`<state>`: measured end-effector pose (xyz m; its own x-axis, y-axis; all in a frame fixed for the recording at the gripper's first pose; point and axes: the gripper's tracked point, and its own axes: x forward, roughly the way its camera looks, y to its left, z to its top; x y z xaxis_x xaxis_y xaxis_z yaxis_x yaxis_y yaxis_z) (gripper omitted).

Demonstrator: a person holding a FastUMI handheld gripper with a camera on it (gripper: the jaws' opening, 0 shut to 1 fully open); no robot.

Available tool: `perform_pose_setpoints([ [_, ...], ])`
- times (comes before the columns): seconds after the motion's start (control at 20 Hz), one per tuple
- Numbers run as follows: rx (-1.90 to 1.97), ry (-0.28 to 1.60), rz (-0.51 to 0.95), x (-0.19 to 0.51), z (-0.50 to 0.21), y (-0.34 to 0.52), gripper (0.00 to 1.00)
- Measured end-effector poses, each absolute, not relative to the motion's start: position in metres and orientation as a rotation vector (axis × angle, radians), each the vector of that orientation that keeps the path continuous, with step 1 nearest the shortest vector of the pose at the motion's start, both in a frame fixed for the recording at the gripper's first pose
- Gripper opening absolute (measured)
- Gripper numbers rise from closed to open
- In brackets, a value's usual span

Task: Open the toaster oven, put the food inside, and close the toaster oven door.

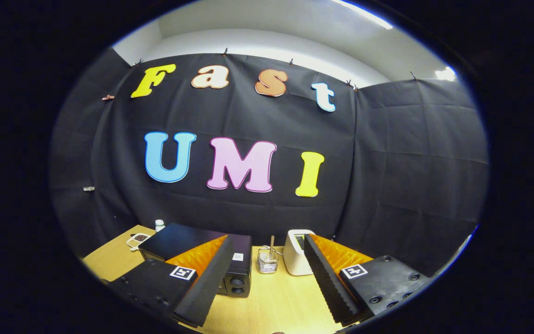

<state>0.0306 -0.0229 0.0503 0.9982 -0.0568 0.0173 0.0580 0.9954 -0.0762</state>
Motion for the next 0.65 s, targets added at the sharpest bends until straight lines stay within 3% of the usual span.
perform_pose_setpoints([
  [0.65, -0.088, -0.039, -0.076, -0.005, 0.046, -0.055, 0.98],
])
